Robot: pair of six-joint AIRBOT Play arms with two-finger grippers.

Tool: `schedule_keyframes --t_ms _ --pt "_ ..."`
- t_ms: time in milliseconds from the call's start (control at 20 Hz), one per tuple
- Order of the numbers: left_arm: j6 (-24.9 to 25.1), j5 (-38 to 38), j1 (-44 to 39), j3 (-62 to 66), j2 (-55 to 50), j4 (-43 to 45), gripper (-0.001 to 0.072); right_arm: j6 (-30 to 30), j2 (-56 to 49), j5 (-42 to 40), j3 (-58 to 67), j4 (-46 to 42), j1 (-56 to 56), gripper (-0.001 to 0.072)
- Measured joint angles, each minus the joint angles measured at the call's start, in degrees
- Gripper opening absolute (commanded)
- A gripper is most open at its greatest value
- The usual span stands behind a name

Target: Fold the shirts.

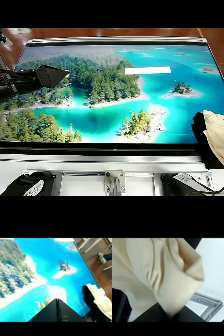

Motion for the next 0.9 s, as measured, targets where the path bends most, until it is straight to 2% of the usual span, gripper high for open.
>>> schedule_keyframes --t_ms 50,300,450,650,700,800,850,900 --pt "-0.02 0.0 0.0 0.0 0.0 0.0 0.0038 -0.02 0.0 -1.4 -1.14 -0.61 0.0 0.0461" --pt "-0.02 0.07 0.0 0.0 0.0 0.0 0.0038 -0.48 0.02 -6.95 -4.79 -0.83 -0.04 0.0462" --pt "-0.02 1.05 0.0 0.0 -0.09 0.39 0.0037 -0.9 0.02 -6.97 -0.74 1.07 -0.07 0.046" --pt "-0.28 2.62 -0.02 0.0 -2.12 6.25 0.0035 -2.47 0.04 -9.92 11.43 16.2 1.55 0.0458" --pt "-1.42 2.62 -0.15 0.15 -3.39 9.14 0.0034 -3.28 0.07 -11.26 14.69 20.85 3.54 0.0434" --pt "-4.83 0.74 -0.83 1.66 -7.02 17.07 0.0035 -4.42 0.09 -13.81 19.58 26.4 10.27 0.0435" --pt "-7.5 -1.79 -1.44 3.1 -9.35 22.23 0.0036 -4.74 0.02 -14.29 21.05 27.52 14.78 0.0497" --pt "-10.93 -5.9 -2.23 5.18 -12.24 28.39 0.0048 -4.74 -0.24 -13.99 22.03 27.32 20.31 0.0657"
